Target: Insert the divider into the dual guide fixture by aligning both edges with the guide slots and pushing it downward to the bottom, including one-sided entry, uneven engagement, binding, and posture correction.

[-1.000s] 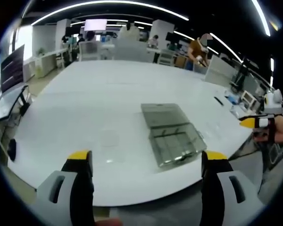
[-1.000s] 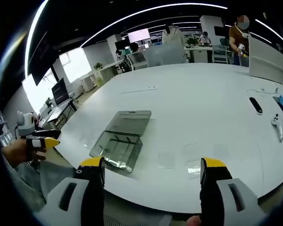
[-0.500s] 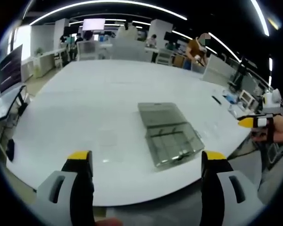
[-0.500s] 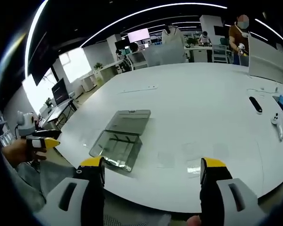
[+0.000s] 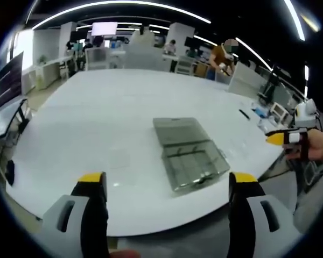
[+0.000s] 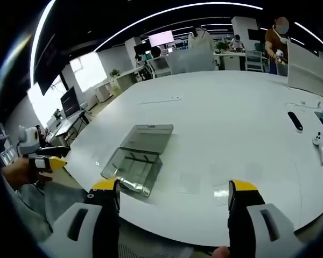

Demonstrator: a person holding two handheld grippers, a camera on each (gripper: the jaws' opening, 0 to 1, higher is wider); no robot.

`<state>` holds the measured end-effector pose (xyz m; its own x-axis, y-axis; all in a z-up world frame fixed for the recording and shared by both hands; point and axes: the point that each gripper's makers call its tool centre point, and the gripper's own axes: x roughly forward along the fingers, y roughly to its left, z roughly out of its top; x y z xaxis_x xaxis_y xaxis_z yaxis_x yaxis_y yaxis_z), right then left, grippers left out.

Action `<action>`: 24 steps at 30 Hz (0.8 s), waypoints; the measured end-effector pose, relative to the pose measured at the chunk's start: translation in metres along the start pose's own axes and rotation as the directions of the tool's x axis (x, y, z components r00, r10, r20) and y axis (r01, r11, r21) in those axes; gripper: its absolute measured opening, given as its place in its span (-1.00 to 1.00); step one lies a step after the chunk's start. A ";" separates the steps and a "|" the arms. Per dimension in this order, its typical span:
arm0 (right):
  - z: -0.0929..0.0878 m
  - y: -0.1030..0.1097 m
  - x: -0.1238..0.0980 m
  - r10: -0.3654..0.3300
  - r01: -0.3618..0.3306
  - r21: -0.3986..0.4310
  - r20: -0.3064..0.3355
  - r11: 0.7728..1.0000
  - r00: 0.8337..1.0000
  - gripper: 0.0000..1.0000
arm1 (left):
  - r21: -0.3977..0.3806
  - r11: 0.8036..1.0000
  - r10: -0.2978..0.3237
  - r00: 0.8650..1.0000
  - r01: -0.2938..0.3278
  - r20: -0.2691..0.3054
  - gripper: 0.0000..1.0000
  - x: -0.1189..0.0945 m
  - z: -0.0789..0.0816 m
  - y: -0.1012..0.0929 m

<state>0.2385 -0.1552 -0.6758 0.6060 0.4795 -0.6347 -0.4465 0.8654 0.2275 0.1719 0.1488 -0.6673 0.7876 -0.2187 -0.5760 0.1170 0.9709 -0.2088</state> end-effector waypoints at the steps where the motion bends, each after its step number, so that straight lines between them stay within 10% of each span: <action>1: -0.001 0.000 0.001 0.001 -0.001 -0.003 -0.003 1.000 1.000 0.62 | 0.000 1.000 -0.001 1.000 0.001 0.000 0.83 0.000 0.000 0.000; 24: -0.016 -0.035 0.032 -0.036 0.028 -0.087 -0.089 0.996 0.995 0.45 | 0.020 1.000 -0.019 1.000 0.019 -0.006 0.82 0.002 -0.002 -0.010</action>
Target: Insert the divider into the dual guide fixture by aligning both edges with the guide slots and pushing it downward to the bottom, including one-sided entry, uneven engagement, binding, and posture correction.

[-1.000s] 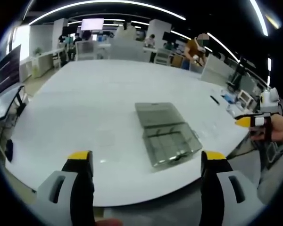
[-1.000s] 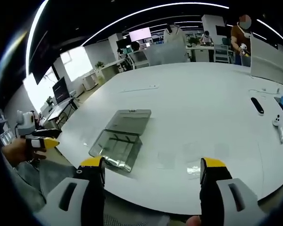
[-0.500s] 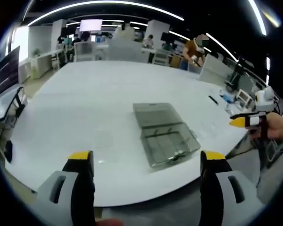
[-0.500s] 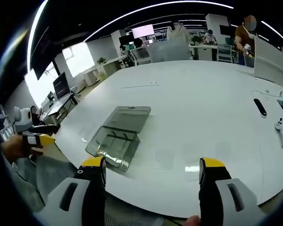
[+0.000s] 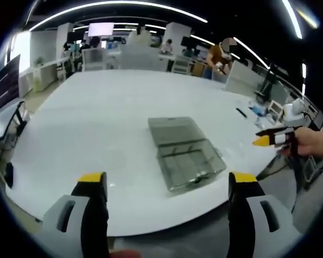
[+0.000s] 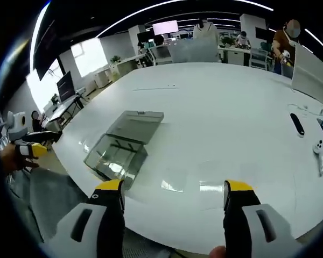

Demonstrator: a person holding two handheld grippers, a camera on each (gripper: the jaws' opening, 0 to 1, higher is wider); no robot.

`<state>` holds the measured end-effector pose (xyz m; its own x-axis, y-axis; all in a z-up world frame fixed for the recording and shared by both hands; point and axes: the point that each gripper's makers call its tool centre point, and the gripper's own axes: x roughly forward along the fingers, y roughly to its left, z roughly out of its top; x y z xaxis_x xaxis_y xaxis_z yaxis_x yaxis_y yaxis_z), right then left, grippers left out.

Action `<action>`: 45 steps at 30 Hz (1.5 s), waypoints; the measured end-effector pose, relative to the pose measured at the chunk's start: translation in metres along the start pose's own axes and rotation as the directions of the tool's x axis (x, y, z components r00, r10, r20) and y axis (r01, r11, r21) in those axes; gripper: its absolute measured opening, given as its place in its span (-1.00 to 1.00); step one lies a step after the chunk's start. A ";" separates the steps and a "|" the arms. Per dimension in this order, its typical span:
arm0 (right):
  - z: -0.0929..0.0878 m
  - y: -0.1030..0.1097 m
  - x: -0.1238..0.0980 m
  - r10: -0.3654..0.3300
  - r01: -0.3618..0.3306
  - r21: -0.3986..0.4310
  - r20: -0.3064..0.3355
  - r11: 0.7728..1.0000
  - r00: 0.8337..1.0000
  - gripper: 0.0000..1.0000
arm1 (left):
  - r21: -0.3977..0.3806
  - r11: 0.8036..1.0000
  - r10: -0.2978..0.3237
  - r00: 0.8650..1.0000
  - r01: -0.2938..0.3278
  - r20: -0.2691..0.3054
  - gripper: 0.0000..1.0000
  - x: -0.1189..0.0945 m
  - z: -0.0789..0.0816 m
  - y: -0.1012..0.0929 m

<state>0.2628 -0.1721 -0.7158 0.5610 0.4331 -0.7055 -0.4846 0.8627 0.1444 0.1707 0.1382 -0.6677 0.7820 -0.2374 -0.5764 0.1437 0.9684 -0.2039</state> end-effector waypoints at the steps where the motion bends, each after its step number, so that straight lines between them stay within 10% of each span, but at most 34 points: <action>1: -0.001 -0.001 0.002 -0.001 0.001 -0.002 -0.003 1.000 1.000 0.44 | 0.001 1.000 -0.002 1.000 0.002 -0.001 0.82 0.000 0.000 -0.001; 45: -0.029 -0.059 0.055 -0.080 0.066 -0.094 -0.150 0.993 0.985 -0.06 | 0.028 1.000 0.004 0.999 -0.003 -0.045 0.82 0.004 -0.006 -0.004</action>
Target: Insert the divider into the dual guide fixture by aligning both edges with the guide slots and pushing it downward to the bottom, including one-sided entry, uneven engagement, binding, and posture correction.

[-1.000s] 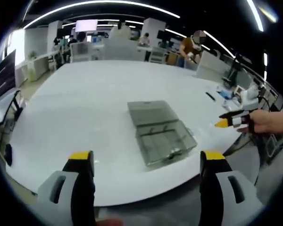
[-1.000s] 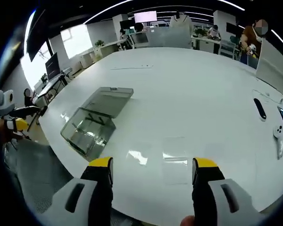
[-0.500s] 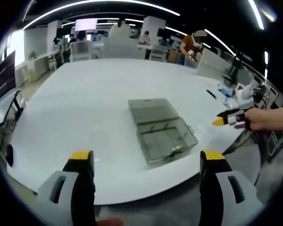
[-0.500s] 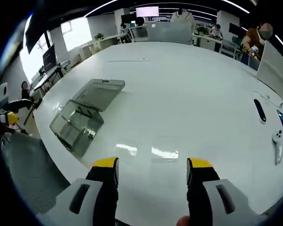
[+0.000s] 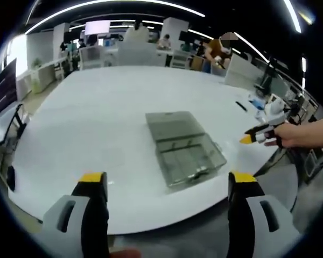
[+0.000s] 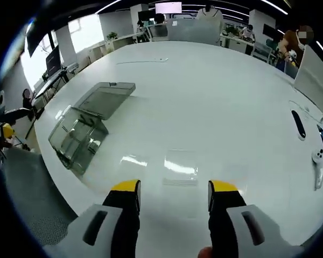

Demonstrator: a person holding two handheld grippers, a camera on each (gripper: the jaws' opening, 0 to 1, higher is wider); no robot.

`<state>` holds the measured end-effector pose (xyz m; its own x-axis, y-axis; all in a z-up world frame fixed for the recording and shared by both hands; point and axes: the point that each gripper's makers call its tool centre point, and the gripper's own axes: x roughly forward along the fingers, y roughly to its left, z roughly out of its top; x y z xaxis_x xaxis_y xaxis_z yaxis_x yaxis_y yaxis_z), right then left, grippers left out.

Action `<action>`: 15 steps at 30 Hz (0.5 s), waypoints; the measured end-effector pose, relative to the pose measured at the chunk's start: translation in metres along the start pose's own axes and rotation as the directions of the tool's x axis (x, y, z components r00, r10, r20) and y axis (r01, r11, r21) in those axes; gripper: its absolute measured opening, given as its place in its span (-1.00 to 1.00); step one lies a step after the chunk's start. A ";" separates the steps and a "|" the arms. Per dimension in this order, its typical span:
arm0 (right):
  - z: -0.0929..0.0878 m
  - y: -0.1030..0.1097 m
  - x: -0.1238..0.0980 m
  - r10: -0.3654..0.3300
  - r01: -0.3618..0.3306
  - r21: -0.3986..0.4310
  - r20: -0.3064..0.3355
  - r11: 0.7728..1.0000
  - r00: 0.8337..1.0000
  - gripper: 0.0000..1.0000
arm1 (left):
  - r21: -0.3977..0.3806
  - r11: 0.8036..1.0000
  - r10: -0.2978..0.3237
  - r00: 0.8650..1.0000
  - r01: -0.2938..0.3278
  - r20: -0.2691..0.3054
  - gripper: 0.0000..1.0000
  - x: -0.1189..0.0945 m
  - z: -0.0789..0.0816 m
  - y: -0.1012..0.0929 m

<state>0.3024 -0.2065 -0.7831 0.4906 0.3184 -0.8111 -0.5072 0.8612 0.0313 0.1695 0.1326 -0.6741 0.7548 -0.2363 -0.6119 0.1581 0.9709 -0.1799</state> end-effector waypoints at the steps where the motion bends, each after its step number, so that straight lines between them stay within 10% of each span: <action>1: 0.001 0.000 0.001 -0.001 0.001 -0.004 0.001 1.000 1.000 -0.08 | 0.000 1.000 -0.002 1.000 0.002 0.000 0.82 0.000 0.000 0.000; 15: 0.001 0.002 0.011 0.005 -0.006 -0.050 -0.026 0.999 1.000 -0.14 | 0.034 0.998 -0.057 0.998 0.056 0.003 0.80 0.005 0.000 -0.011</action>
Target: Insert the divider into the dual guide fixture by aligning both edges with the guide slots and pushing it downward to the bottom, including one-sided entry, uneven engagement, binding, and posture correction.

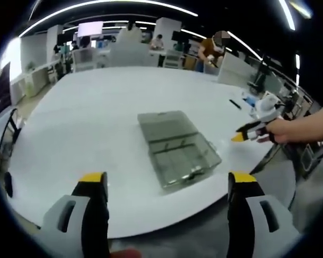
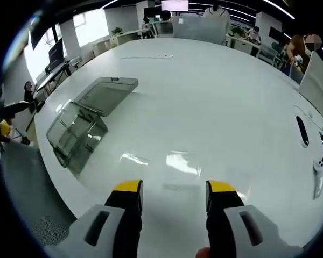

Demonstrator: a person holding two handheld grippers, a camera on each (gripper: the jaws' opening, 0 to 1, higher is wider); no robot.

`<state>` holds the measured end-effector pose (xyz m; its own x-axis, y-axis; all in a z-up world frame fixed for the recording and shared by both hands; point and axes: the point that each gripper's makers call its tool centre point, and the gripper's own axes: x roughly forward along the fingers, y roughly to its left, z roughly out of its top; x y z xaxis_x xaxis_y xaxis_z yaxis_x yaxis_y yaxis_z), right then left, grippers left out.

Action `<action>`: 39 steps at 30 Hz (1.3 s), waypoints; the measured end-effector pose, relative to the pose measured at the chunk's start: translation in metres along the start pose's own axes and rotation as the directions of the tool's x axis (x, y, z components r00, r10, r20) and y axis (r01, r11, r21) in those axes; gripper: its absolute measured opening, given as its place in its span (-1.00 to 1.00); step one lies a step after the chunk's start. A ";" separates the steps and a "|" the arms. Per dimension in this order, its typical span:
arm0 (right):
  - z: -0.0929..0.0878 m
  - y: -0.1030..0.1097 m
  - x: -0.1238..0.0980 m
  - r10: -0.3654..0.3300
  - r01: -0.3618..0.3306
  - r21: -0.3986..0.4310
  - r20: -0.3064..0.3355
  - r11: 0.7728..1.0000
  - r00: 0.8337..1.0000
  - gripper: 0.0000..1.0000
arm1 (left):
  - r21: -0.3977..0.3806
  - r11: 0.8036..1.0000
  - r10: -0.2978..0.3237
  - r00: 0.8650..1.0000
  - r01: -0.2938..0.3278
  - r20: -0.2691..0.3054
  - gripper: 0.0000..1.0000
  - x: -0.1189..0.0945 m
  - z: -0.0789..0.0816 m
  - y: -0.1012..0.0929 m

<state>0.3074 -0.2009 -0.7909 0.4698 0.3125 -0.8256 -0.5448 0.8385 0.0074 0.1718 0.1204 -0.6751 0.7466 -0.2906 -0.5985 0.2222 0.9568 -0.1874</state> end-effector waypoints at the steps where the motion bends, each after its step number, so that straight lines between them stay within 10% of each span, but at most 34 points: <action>1: 0.000 0.000 0.000 0.000 0.000 -0.001 0.000 1.000 1.000 -0.14 | -0.002 1.000 -0.003 1.000 0.003 0.001 0.80 0.000 0.000 -0.001; 39: -0.011 -0.006 0.018 -0.025 0.023 -0.029 -0.067 0.999 0.997 -0.31 | 0.002 0.998 -0.056 0.998 0.056 -0.012 0.73 0.008 -0.003 -0.007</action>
<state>0.3112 -0.2052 -0.8117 0.4358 0.2613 -0.8613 -0.5535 0.8324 -0.0276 0.1739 0.1119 -0.6810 0.7256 -0.3438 -0.5961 0.2649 0.9390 -0.2192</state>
